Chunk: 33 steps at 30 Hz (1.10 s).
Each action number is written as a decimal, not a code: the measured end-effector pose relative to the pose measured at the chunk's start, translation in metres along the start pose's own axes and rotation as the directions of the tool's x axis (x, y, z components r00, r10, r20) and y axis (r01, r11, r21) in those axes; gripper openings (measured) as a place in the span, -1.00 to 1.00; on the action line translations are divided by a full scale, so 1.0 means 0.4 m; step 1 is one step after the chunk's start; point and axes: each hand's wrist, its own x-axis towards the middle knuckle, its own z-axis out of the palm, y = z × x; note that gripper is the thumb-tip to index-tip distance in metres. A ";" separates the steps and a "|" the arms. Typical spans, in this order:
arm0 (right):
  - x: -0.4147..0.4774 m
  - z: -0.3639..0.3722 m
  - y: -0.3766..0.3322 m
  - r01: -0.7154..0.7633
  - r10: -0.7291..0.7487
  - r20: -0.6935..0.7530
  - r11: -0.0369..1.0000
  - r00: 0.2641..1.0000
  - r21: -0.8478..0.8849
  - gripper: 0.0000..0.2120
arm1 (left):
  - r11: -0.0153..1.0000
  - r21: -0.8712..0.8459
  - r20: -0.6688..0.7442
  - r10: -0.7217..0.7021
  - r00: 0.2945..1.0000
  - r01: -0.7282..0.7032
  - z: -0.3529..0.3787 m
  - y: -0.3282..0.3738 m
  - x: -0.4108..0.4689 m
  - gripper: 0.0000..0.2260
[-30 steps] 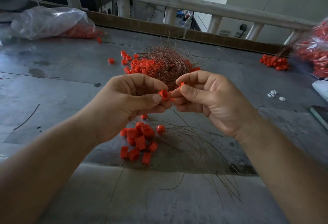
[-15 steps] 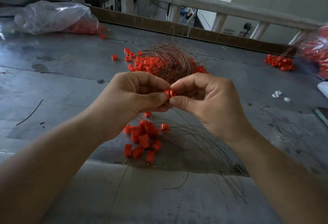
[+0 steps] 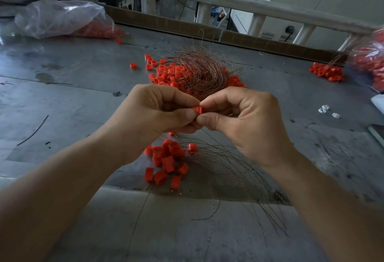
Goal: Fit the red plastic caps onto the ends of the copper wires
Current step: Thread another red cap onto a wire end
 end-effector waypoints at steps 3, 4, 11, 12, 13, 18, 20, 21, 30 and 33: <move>-0.003 0.003 0.002 0.027 -0.028 -0.007 0.996 1.000 -0.080 -0.85 | 1.000 0.019 0.003 0.021 1.000 -0.021 0.000 -0.007 -0.001 -0.88; -0.004 0.004 0.002 0.031 -0.032 -0.010 0.995 0.999 -0.098 -0.86 | 0.998 0.047 0.000 0.038 0.999 -0.038 0.000 -0.009 0.000 -0.88; -0.002 0.003 0.004 0.019 -0.022 -0.046 0.998 0.999 -0.059 -0.85 | 1.000 -0.028 0.047 0.004 0.999 -0.002 -0.004 -0.009 -0.001 -0.81; -0.002 0.003 0.004 0.026 -0.029 -0.042 0.997 0.999 -0.069 -0.84 | 1.000 -0.028 0.048 -0.002 0.999 0.003 -0.005 -0.009 0.000 -0.81; -0.002 0.003 0.004 0.032 -0.035 -0.038 0.997 0.999 -0.075 -0.83 | 1.000 -0.024 0.050 -0.007 0.999 0.009 -0.006 -0.009 0.001 -0.80; -0.007 0.000 0.003 0.067 -0.071 -0.032 0.992 0.997 -0.103 -0.82 | 0.999 -0.020 0.050 -0.024 0.998 0.025 -0.008 -0.011 -0.001 -0.78; -0.007 0.000 0.002 0.079 -0.082 -0.034 0.993 0.996 -0.092 -0.80 | 0.999 -0.039 0.052 -0.023 0.998 0.025 -0.008 -0.010 -0.002 -0.78; -0.006 -0.001 0.002 0.090 -0.093 -0.033 0.992 0.995 -0.085 -0.79 | 0.998 -0.051 0.054 -0.022 0.998 0.025 -0.008 -0.009 -0.002 -0.78; -0.001 -0.007 0.004 0.063 -0.064 0.009 0.997 0.998 0.052 -0.85 | 0.991 -0.119 0.159 -0.041 0.987 0.060 -0.010 0.001 -0.007 -0.80; 0.001 -0.018 0.001 0.013 -0.021 0.099 0.996 0.995 0.087 -0.75 | 0.983 -0.155 0.211 -0.062 0.976 0.096 -0.013 0.003 -0.008 -0.76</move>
